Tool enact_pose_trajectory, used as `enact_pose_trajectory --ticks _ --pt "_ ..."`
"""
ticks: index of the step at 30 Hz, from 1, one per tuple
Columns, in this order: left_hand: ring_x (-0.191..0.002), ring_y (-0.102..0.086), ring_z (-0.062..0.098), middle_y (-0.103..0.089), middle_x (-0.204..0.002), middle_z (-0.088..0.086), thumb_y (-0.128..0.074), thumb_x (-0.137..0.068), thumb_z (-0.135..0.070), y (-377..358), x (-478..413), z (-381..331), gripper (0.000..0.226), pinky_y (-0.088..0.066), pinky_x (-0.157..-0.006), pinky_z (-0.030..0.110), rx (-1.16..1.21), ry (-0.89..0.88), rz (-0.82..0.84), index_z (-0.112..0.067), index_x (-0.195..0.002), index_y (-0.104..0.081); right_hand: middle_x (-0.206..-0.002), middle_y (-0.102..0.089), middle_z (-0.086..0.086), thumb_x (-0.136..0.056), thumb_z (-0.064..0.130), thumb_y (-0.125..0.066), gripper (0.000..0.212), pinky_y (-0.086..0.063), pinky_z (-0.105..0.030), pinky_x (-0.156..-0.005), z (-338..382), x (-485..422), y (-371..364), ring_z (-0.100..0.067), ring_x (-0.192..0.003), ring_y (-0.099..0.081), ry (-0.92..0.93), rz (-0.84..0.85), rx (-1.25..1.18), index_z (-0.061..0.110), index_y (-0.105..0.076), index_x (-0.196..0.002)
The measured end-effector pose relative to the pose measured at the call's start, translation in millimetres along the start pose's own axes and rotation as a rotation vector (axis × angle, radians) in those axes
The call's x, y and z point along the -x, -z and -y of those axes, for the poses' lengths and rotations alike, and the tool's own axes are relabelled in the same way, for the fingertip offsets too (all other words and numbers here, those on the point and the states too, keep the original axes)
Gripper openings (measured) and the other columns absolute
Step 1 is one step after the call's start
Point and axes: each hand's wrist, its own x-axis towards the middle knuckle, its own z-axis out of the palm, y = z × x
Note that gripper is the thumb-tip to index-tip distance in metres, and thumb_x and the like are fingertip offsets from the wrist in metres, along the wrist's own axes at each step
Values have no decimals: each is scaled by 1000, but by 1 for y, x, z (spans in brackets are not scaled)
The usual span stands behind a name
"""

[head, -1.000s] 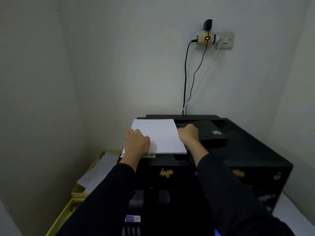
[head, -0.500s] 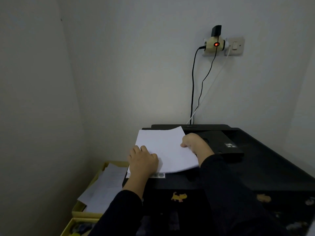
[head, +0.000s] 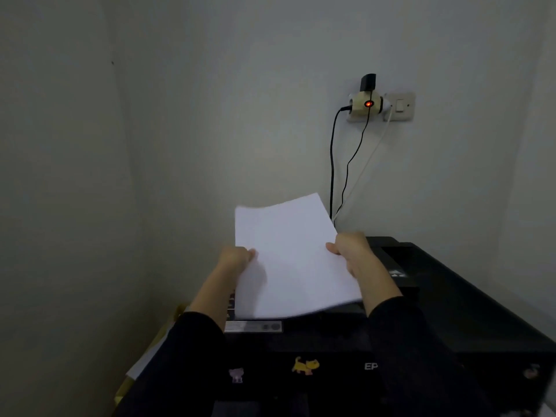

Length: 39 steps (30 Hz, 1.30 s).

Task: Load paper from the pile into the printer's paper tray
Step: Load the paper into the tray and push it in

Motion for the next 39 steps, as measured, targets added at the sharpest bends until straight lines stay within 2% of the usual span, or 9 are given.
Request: enact_pose_trajectory --ticks 3,7,11,16,19,26,29,33,39 --pt "-112 -58 36 -58 -128 23 -55 -93 -15 2 3 -20 40 -47 -96 41 21 -171 -169 4 -129 -51 -125 -59 -28 -90 -5 -48 24 -44 -26 -69 9 5 -4 -20 -84 -51 124 7 18 -13 -57 -111" --pt "-124 -51 32 -54 -135 17 -41 -100 -9 2 18 -39 31 -41 -99 37 29 -329 -299 4 -128 -43 -135 -52 -16 -96 9 -45 38 -43 -31 -90 21 12 -18 -25 -108 -53 302 -6 25 0 -43 -133" --pt "-118 -53 34 -55 -125 22 -38 -101 -13 -3 26 -25 26 -37 -82 32 11 -416 -300 5 -119 -42 -137 -46 -14 -97 6 -43 43 -36 -26 -88 5 23 -24 -16 -106 -46 361 30 38 5 -29 -137" --pt "-132 -43 32 -42 -143 21 -36 -101 -11 -14 25 10 42 -37 -105 40 41 -406 -172 1 -141 -27 -148 -36 -12 -99 8 -40 51 -30 -26 -102 -21 31 -27 -23 -129 -40 328 60 46 6 -20 -146" --pt "-120 -52 37 -53 -125 22 -38 -101 -13 -12 25 14 22 -43 -92 39 91 -388 -227 -1 -120 -41 -140 -46 -14 -99 9 -41 45 -37 -29 -94 -22 28 -27 -22 -114 -48 311 15 33 6 -28 -142" --pt "-93 -61 33 -61 -115 23 -40 -101 -17 -13 24 19 21 -45 -72 34 4 -324 -265 1 -109 -47 -147 -38 -16 -101 15 -38 46 -30 -34 -109 -27 30 -29 -29 -137 -36 287 3 46 -1 -28 -144" --pt "-102 -60 30 -60 -123 20 -38 -101 -8 -17 28 16 25 -44 -75 30 -47 -320 -292 5 -120 -45 -138 -45 -19 -101 13 -38 39 -34 -30 -101 -27 31 -30 -31 -131 -42 298 -34 46 -3 -37 -137" --pt "-81 -52 26 -61 -106 24 -36 -102 -18 -20 40 6 21 -46 -72 39 -85 -339 -373 -2 -103 -48 -124 -54 -21 -100 10 -41 29 -39 -29 -91 -25 35 -23 -33 -116 -53 314 -115 54 -7 -48 -121" --pt "-114 -55 37 -55 -126 25 -39 -101 -16 -23 67 -15 35 -46 -91 40 -160 -318 -376 7 -126 -47 -116 -62 -16 -94 11 -47 26 -50 -37 -87 -10 43 9 -32 -102 -60 338 -167 134 -2 -59 -114"
